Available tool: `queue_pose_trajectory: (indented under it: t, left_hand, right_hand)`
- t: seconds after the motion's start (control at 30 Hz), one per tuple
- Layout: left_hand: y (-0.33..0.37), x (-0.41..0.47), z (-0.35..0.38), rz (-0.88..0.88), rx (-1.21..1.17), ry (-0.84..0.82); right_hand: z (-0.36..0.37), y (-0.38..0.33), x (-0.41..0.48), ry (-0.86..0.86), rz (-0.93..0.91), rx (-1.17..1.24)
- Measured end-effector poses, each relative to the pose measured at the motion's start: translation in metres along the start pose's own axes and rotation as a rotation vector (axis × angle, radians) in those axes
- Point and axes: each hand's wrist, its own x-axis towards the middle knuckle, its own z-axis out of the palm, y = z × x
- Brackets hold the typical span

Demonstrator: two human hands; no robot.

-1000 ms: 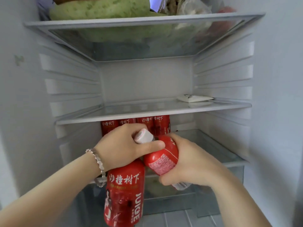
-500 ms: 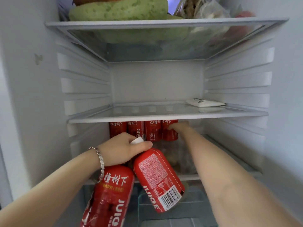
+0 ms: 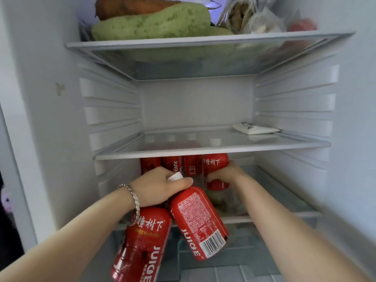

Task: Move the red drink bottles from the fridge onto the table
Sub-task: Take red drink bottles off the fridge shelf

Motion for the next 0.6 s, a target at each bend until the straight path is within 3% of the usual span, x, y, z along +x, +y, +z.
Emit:
queue_pose_trajectory:
  t: [0.17,0.4,0.53,0.6]
  left_hand:
    - [0.011,-0.004,-0.002,0.006,0.131,-0.044]
    - [0.017,-0.008,-0.007,0.027,0.254,-0.043]
    - [0.02,-0.011,-0.004,0.033,0.273,-0.037]
    - [0.021,-0.012,-0.002,0.036,0.298,-0.027]
  right_hand:
    - [-0.021,0.007,-0.077,-0.022,-0.002,0.109]
    - [-0.036,0.002,-0.129,-0.069,-0.027,0.062]
    - [-0.025,-0.013,-0.136,0.102,-0.132,0.301]
    - [-0.02,-0.022,-0.14,0.244,-0.229,0.203]
